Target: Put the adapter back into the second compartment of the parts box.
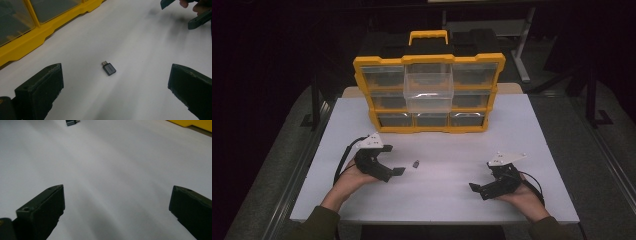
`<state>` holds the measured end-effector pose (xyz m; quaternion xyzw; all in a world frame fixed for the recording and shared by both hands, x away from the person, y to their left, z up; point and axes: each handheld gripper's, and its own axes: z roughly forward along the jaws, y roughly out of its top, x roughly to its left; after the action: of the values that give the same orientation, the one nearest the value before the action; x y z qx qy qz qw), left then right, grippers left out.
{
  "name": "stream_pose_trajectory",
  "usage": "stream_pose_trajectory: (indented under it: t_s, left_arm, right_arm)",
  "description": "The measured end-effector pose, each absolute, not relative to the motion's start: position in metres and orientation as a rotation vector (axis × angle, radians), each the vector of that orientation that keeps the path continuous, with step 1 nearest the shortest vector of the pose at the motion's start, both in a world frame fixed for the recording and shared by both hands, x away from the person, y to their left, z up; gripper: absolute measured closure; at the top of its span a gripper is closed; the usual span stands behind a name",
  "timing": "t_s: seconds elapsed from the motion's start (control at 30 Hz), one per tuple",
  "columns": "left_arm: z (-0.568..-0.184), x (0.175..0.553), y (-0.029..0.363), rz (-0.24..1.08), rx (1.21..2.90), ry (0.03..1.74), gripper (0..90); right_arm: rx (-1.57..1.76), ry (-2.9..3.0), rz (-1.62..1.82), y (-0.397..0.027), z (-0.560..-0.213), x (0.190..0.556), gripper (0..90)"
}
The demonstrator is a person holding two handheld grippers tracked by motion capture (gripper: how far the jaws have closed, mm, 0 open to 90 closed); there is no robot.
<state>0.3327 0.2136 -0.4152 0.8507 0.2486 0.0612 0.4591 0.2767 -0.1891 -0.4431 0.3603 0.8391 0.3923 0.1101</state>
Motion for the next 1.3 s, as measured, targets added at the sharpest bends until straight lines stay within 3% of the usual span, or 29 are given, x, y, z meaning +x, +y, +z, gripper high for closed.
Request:
stream_pose_trajectory:
  t_s: [1.3]
  left_arm:
    - [-0.412, 0.353, 0.177, 0.144, 2.076, 0.595, 0.0]
  right_arm:
    - [1.048, 2.464, 1.167, -0.189, -0.442, 0.276, 0.0]
